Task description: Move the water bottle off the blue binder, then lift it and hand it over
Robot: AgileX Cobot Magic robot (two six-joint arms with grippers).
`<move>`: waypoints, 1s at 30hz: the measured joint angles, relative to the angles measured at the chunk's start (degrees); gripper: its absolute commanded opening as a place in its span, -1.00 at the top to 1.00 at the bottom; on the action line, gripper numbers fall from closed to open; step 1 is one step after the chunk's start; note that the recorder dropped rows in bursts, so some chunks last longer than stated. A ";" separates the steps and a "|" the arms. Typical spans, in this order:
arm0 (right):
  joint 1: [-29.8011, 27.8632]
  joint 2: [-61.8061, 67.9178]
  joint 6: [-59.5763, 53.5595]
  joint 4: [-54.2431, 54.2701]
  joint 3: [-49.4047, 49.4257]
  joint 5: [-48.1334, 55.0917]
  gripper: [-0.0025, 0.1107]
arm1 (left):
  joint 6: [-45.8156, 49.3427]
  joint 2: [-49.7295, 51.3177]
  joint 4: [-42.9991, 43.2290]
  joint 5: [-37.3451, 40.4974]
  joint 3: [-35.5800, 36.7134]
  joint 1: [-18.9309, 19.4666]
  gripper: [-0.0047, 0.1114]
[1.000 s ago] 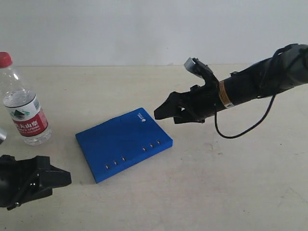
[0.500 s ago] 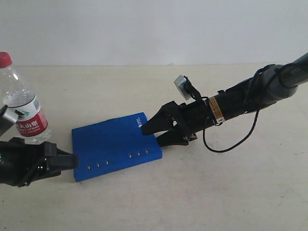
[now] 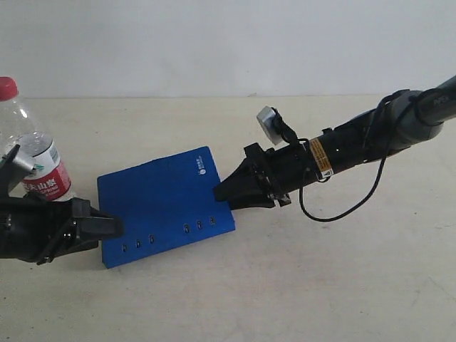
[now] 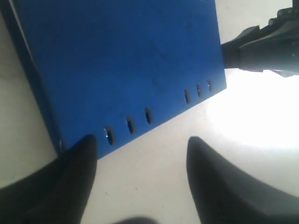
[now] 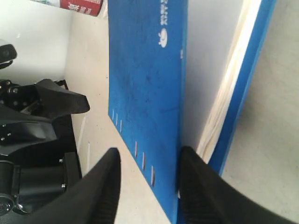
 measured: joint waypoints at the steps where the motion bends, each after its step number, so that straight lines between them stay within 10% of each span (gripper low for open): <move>1: 0.00 -0.03 -0.20 0.00 0.00 0.00 0.36 | 0.02 0.00 0.00 -0.17 -0.09 0.00 -0.01; 7: 2.55 -0.03 -4.31 0.00 0.00 0.00 0.41 | 0.70 0.00 0.00 1.16 -1.00 0.00 -0.01; 12: 5.74 -0.03 -8.50 0.00 0.00 -0.11 0.96 | 0.70 0.00 0.00 3.81 -1.00 0.00 -0.01; 30: -4.21 -0.69 -5.58 0.13 0.00 -0.02 0.96 | 0.33 -0.36 0.00 0.59 -1.00 0.00 0.07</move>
